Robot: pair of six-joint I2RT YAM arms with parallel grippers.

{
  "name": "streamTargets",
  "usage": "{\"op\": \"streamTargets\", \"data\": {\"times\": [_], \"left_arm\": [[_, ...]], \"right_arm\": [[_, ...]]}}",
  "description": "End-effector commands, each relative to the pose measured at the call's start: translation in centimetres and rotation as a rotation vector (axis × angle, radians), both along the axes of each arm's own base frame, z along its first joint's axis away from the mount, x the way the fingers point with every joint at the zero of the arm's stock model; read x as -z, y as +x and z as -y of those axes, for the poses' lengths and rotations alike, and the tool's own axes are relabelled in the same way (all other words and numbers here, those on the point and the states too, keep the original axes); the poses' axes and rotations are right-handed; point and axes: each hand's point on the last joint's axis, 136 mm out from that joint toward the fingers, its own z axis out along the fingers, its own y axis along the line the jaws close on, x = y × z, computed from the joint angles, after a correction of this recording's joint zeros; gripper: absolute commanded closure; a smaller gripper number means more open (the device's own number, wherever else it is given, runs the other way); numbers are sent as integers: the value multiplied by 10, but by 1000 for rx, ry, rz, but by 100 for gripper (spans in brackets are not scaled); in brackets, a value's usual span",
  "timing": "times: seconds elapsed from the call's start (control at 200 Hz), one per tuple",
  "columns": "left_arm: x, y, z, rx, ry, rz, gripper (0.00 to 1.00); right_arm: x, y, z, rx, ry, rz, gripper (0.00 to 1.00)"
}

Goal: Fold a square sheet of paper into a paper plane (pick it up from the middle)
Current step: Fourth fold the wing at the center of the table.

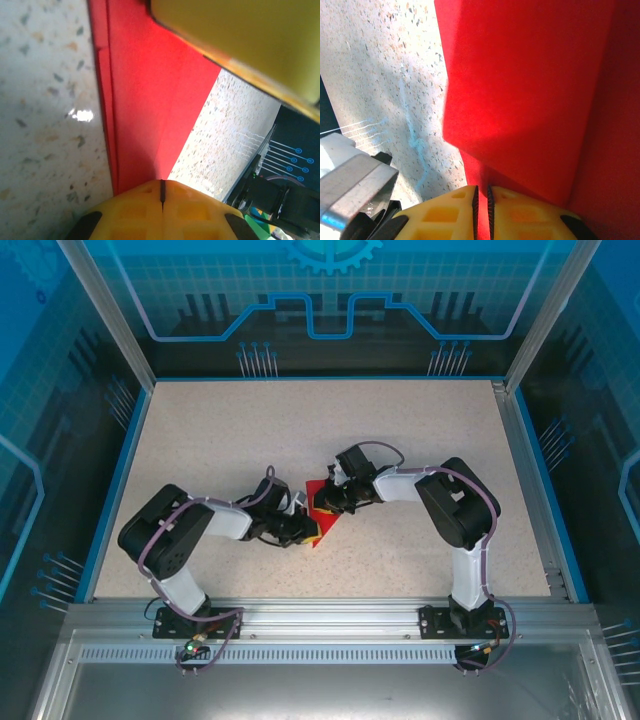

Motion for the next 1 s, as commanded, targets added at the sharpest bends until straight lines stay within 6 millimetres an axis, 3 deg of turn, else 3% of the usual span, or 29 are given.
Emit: {"op": "streamTargets", "data": {"times": [0.0,0.255,0.405,0.745,0.99], "left_arm": [[25,-58,-16,69,68,-195,97],[26,-70,-21,79,79,-214,97],[12,-68,-24,62,68,-157,97],[-48,-9,-18,-80,38,101,95],[-53,29,-3,-151,8,147,94]], "right_arm": [[68,-30,37,36,-204,-147,84],[68,-31,36,36,-201,-149,84],[66,-33,35,37,-200,-147,84],[67,-36,28,71,-192,-147,84],[64,-35,26,60,-181,-145,84]]}}
